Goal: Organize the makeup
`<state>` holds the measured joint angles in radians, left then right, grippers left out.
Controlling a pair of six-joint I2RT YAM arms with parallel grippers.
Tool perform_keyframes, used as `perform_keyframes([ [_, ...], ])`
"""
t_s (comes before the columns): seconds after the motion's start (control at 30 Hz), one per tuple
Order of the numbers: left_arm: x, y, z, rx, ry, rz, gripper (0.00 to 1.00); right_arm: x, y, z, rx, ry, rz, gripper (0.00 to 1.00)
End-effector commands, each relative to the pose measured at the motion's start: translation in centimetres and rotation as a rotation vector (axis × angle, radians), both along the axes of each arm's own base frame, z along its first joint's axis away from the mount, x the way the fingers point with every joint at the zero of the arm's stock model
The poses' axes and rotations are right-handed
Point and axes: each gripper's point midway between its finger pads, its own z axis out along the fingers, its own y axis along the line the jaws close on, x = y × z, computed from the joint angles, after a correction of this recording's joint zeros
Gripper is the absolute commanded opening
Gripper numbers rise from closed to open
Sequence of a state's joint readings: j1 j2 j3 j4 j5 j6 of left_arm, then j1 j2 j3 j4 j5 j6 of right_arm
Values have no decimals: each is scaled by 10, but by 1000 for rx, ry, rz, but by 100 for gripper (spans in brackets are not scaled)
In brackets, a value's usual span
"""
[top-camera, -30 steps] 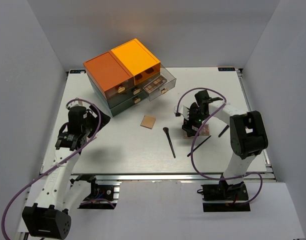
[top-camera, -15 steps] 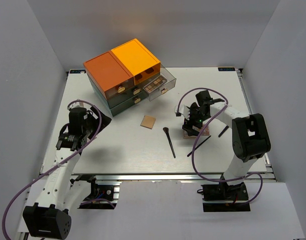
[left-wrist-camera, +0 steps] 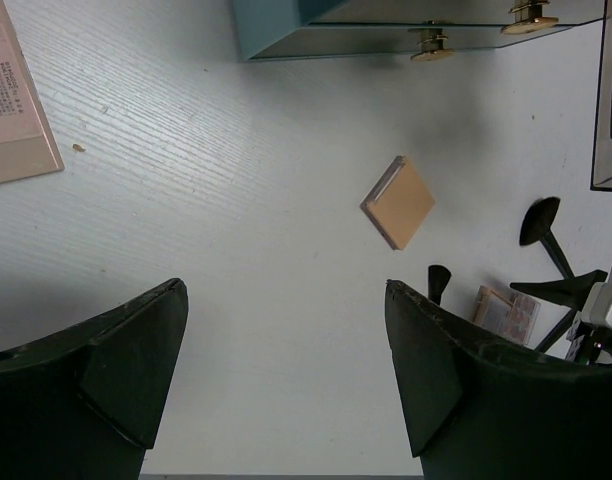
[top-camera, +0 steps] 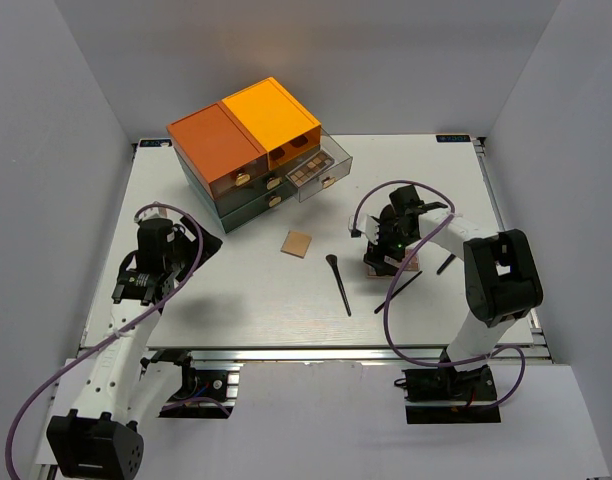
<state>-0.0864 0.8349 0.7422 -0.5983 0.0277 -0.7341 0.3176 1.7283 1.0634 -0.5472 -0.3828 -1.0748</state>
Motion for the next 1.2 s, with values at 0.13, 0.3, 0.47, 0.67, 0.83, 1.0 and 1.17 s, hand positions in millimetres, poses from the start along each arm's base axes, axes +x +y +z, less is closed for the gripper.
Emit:
perform_keyframes([
  [0.13, 4, 1, 3, 10, -16, -16, 89, 1, 7, 18, 33, -31, -14, 89],
  [0.3, 5, 0, 4, 6, -19, -17, 89, -2, 11, 29, 67, -21, -30, 89],
  [0.47, 4, 1, 5, 8, -21, -16, 90, -6, 9, 27, 64, -17, -47, 89],
  [0.67, 2, 2, 7, 7, -24, -10, 89, -9, 6, 22, 55, -13, -52, 89],
  [0.83, 1, 3, 7, 7, -24, -8, 90, -12, 3, 14, 39, -10, -52, 89],
  [1.0, 0, 4, 7, 12, -21, -6, 90, -13, -1, 7, 22, -18, -50, 89],
  [1.17, 1, 4, 7, 11, -19, -6, 90, -8, -5, 3, -3, -46, -59, 89],
])
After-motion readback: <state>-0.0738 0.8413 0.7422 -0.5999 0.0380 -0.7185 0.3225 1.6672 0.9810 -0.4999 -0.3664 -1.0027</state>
